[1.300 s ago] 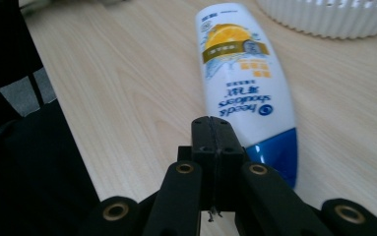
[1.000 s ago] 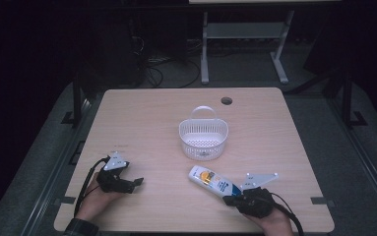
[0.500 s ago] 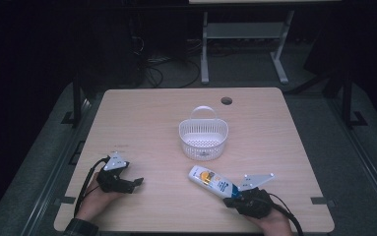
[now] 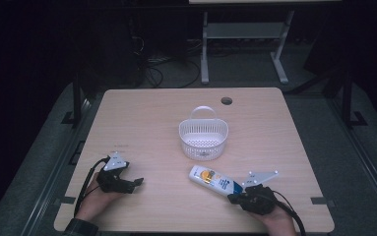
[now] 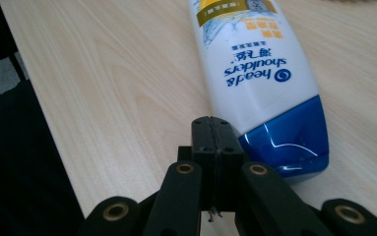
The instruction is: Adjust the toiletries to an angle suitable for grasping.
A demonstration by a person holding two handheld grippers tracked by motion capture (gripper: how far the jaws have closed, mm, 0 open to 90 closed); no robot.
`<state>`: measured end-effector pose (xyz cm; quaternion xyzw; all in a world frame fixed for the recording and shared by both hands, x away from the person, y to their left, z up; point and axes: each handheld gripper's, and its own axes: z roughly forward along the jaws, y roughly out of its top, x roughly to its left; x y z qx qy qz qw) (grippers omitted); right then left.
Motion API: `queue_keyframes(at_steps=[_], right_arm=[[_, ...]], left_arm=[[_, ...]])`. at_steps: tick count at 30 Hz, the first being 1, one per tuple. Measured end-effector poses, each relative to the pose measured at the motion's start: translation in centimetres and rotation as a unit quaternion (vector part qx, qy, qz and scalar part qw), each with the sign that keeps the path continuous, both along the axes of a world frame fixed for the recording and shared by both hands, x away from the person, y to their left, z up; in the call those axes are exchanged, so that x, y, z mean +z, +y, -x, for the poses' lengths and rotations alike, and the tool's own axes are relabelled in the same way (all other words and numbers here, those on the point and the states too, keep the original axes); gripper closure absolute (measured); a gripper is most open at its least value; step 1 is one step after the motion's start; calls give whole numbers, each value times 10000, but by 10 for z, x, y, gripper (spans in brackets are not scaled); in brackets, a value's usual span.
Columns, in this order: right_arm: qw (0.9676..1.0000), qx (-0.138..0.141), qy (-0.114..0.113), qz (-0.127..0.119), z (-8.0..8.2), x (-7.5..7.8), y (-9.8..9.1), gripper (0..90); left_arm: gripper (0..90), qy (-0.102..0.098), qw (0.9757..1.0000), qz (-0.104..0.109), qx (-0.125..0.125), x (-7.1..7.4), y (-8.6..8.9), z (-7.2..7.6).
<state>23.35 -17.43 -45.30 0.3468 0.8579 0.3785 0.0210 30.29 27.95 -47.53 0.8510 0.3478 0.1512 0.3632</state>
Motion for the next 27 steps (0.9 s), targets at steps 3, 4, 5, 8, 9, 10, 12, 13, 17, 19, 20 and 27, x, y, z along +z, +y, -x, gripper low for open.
queue_keyframes(at_steps=[3, 4, 5, 8, 9, 10, 12, 13, 17, 19, 20, 27], right_arm=[[10000, -55, -29, 0, -2, 0, -3, 895], [10000, -78, -12, 2, -3, 1, -3, 895], [10000, -82, -26, 18, -3, 1, -4, 895], [9999, -109, -59, 59, -5, 1, -5, 895], [9999, -118, -81, 72, -7, 1, -5, 895], [9998, -141, -77, 76, -7, 1, -6, 895], [9998, -176, -111, 74, -10, 1, -7, 895], [9997, -206, -100, 87, -11, 2, -8, 895], [9994, -284, -152, 111, -15, 1, -11, 895], [9992, -323, -166, 154, -17, 1, -12, 895], [9991, -333, -185, 158, -18, 1, -13, 895], [9986, -442, -235, 187, -29, 1, -17, 895]], left_arm=[[131, 1, 10000, -5, -3, 0, 0, 0], [131, 1, 10000, 1, 0, 0, 0, 0], [131, 0, 10000, -1, 0, 0, 0, 0], [131, -1, 10000, 1, 1, 0, 0, 0], [131, 0, 10000, -1, -1, 0, 0, 0], [131, 0, 10000, 1, 0, 0, 0, 0], [131, -1, 10000, 2, 1, 0, 0, 0], [131, 1, 10000, 1, 1, 0, 0, 0], [131, 1, 10000, -2, -1, 0, 0, 0], [131, 1, 10000, -1, 0, 0, 0, 0], [131, -1, 10000, 0, 1, 0, 0, 0], [131, 1, 10000, 27, 5, 0, 0, 0]])
